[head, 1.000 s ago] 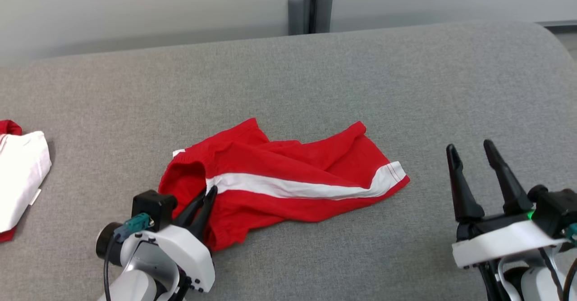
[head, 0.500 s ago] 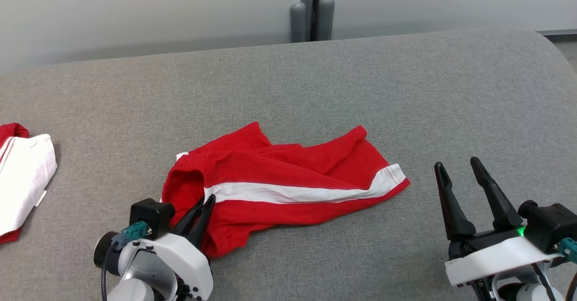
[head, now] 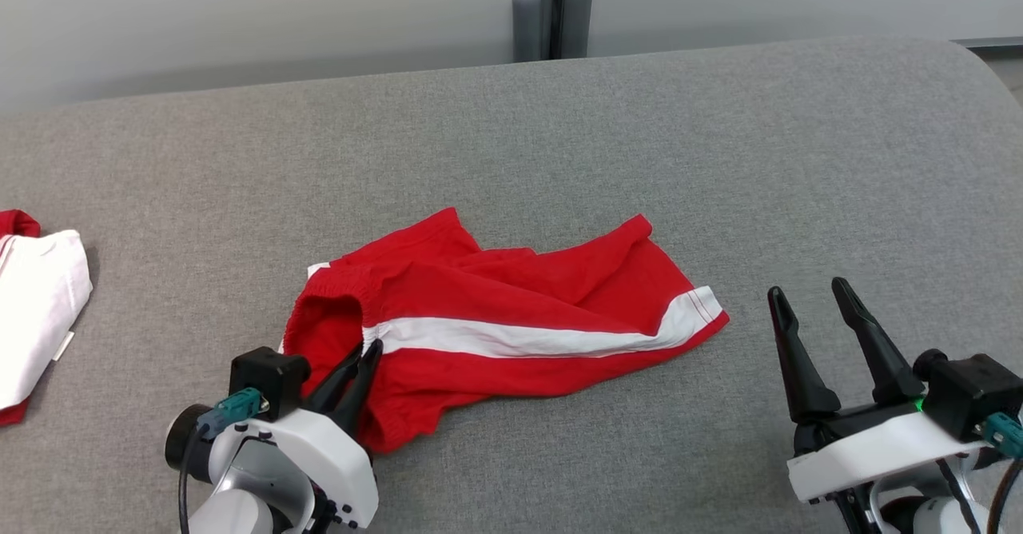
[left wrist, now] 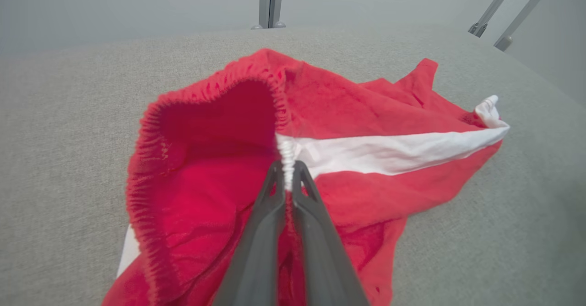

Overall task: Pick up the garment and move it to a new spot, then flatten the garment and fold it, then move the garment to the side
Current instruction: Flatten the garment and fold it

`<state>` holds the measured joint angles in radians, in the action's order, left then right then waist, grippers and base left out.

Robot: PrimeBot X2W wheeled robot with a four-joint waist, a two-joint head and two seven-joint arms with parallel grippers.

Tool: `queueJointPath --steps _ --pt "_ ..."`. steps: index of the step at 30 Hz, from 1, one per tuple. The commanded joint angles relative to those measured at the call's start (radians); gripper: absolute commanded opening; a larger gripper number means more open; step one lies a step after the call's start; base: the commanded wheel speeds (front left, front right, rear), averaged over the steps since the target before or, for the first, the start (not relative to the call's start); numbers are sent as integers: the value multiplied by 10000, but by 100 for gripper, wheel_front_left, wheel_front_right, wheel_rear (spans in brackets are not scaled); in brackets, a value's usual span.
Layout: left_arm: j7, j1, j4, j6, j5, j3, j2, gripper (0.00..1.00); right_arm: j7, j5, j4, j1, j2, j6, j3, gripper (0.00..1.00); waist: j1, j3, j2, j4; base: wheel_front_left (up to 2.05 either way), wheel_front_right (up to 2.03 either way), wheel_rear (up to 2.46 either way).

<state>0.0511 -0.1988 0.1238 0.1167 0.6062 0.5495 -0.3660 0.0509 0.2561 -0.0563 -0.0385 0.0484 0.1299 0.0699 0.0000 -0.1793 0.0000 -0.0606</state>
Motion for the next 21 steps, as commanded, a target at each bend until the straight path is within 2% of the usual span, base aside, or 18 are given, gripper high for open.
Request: queueJointPath --steps 1,12,21 --pt "-10 -265 -64 23 -73 10 -58 0 -129 -116 50 -271 43 17 -61 100 0 -166 0 45 0 0 0" --pt "-72 -884 34 -243 -115 107 53 0 -1370 -49 1500 -1490 404 17 499 100 0 -1088 0 295 0 0 0" --pt "-230 -1234 274 -374 -152 214 158 0 -1530 116 2636 -2075 568 17 960 100 0 -1451 0 436 0 0 0"
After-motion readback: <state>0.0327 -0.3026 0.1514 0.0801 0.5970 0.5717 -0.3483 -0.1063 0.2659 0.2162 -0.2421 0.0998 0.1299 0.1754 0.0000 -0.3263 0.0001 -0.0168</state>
